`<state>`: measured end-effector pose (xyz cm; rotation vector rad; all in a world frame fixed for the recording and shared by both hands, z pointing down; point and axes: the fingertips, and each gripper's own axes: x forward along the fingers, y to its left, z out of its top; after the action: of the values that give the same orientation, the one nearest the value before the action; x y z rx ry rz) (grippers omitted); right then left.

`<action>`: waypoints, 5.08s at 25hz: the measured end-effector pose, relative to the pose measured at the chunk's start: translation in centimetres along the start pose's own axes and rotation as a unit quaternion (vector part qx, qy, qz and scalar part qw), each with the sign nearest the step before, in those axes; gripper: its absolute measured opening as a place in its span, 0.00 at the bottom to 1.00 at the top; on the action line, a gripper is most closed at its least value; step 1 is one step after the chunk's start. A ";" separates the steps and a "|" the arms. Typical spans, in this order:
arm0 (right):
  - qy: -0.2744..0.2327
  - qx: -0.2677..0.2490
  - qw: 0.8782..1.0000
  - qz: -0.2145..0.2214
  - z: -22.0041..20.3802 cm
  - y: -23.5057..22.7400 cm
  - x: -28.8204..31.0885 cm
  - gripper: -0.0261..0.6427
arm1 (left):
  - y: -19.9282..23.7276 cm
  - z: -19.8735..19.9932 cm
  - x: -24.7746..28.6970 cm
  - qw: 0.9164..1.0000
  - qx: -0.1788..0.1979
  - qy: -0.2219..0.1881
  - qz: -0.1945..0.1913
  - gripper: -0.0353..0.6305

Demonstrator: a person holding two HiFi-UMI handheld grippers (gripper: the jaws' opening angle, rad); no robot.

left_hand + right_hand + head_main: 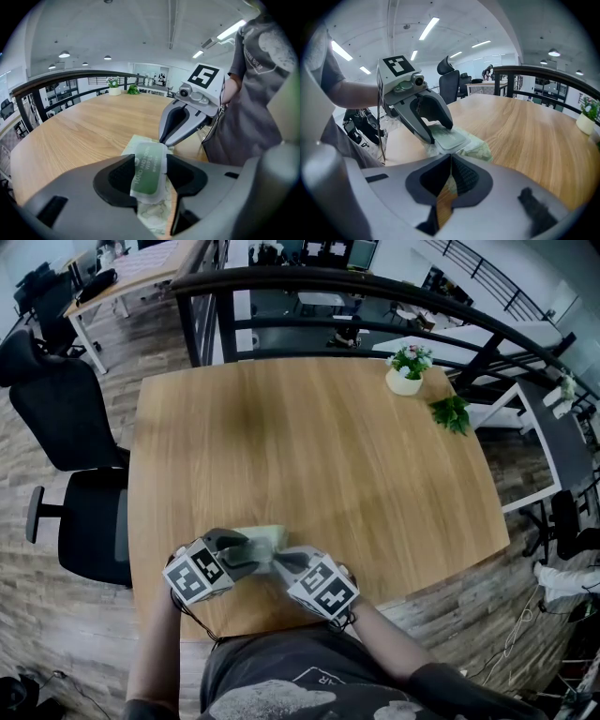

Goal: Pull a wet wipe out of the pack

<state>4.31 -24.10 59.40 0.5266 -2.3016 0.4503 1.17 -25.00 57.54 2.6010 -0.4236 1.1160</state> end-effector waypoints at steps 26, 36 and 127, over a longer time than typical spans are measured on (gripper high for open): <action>0.009 0.001 1.000 -0.002 -0.2 0.1 -0.2 0.08 | 2.5 2.2 -4.0 0.974 0.085 -0.044 0.207 0.25; 0.013 0.001 1.000 0.002 -0.3 0.3 -0.1 0.08 | 8.7 1.3 -4.9 0.939 -0.019 -0.034 0.341 0.24; 0.118 -0.046 0.991 0.031 5.0 3.5 5.3 0.19 | 1.6 -4.8 -6.4 0.938 -0.234 -0.164 0.195 0.07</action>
<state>-3.75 -24.62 59.23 0.3387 -2.1041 0.4093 -6.83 -23.74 56.21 2.3137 -1.1646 0.5675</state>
